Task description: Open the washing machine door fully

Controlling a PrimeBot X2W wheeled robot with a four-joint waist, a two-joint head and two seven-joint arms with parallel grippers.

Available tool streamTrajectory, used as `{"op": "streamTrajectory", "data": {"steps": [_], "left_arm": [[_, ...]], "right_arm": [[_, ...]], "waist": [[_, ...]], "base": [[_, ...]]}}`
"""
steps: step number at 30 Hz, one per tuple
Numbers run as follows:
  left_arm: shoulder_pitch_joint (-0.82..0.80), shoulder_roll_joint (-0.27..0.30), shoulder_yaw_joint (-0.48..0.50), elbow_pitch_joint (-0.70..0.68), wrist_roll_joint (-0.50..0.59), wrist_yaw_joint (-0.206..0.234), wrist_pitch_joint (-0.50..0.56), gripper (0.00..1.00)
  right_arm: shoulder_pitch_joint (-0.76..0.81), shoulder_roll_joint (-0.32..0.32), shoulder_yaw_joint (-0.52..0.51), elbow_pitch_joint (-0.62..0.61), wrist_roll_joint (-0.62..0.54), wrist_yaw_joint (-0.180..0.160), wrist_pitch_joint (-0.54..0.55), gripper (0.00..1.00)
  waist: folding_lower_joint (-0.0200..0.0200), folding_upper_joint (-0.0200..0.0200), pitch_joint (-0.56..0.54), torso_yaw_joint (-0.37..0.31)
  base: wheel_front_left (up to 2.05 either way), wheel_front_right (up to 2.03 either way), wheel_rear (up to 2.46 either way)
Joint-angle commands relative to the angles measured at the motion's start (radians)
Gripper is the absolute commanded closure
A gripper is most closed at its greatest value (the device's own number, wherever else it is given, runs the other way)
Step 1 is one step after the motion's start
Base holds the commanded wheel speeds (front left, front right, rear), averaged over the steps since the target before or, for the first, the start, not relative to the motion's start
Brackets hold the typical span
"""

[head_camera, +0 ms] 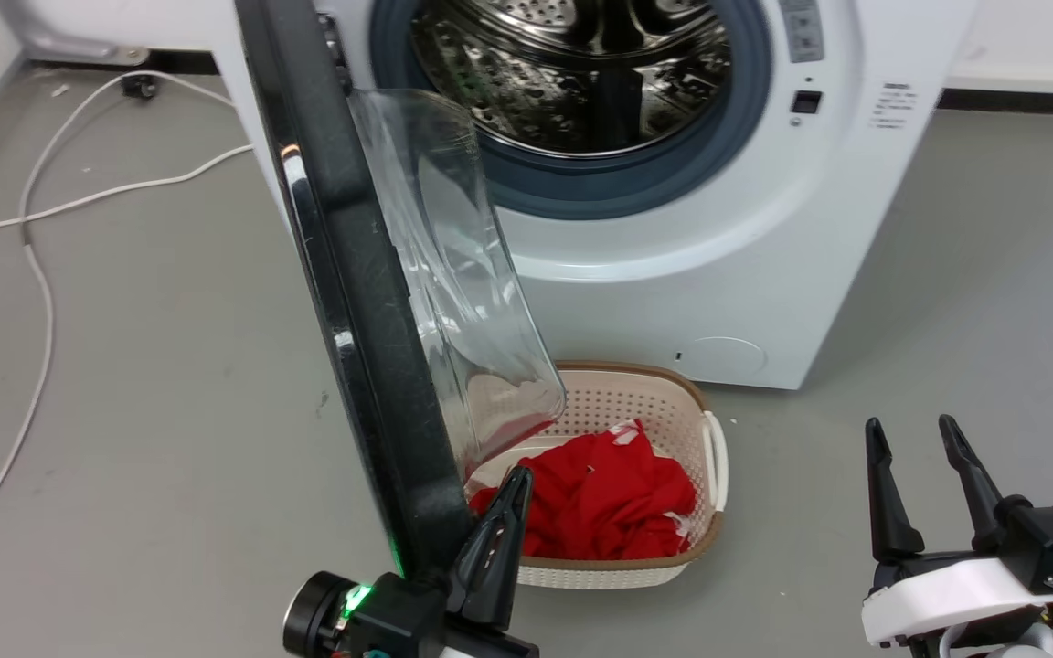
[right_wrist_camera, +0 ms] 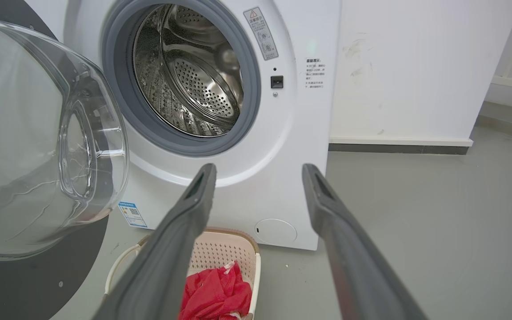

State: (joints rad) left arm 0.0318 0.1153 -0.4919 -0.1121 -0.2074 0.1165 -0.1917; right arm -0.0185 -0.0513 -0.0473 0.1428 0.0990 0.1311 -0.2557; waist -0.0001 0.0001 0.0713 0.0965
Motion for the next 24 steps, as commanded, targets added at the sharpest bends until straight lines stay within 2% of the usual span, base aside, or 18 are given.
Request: {"op": "streamTrajectory", "data": {"steps": [1,16,24], "left_arm": [[0.008,0.018,0.029,-0.001,-0.008,0.02,0.006,1.0],[0.091,0.052,0.075,-0.079,-0.016,0.085,0.017,1.0],[0.084,0.068,0.131,-0.06,-0.035,0.108,-0.001,1.0]], "right_arm": [[0.009,0.002,-0.002,-0.001,0.005,-0.001,-0.002,0.0],[0.009,0.002,-0.016,-0.018,-0.007,-0.001,0.015,0.0],[-0.006,0.002,-0.013,-0.028,-0.018,-0.001,0.026,0.0]], "waist": [[0.0001,-0.0001,-0.001,0.031],[0.0001,-0.0001,0.014,0.261],[0.0001,-0.0001,0.028,0.334]], "base": [[0.0,0.0,0.0],[0.0,0.0,0.0],[0.0,0.0,0.0]]}}
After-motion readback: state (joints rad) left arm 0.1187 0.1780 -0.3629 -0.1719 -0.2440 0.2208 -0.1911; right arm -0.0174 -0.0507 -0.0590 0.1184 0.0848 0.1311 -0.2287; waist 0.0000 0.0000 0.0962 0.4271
